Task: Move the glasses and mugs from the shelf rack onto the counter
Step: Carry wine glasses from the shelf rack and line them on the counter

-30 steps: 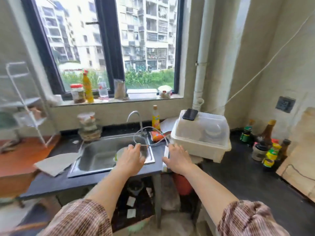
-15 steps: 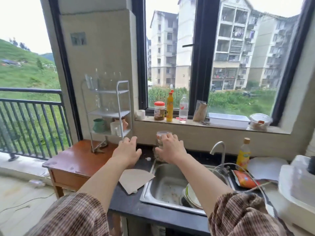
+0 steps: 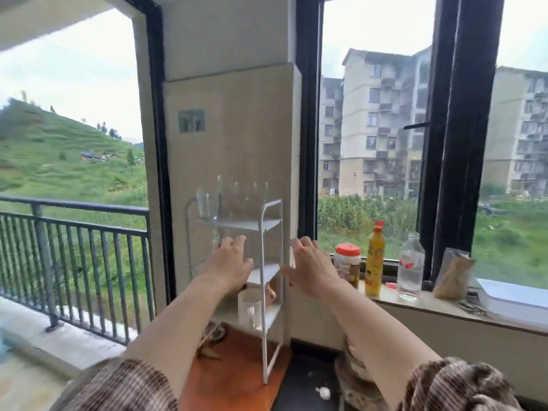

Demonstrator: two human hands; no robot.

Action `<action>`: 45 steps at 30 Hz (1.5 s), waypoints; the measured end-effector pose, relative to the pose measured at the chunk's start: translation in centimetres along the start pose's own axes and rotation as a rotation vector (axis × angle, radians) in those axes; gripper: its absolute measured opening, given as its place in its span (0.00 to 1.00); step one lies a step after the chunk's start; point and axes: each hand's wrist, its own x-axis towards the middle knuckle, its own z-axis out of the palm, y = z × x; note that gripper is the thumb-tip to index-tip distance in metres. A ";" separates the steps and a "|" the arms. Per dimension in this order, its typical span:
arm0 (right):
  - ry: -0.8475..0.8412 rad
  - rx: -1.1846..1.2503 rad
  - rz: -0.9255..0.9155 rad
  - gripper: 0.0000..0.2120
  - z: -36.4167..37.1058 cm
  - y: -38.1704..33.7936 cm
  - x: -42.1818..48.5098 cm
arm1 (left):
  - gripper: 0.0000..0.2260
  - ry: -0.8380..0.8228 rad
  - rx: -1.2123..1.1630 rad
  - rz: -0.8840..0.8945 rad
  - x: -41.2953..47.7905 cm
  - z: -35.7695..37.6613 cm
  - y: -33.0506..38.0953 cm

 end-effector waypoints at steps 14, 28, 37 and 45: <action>0.167 0.007 0.156 0.26 4.1 -3.7 24.6 | 0.27 0.095 -0.187 0.196 24.4 -0.4 -9.6; 0.107 0.152 0.386 0.42 7.4 -1.0 37.5 | 0.37 0.116 -0.395 0.142 37.5 4.4 -9.7; 0.176 0.281 0.423 0.32 8.1 -0.6 38.3 | 0.23 0.241 -0.499 0.223 38.2 5.6 -10.2; 0.349 0.422 0.362 0.31 6.0 -2.7 36.2 | 0.22 0.380 -0.624 0.339 36.4 2.9 -10.1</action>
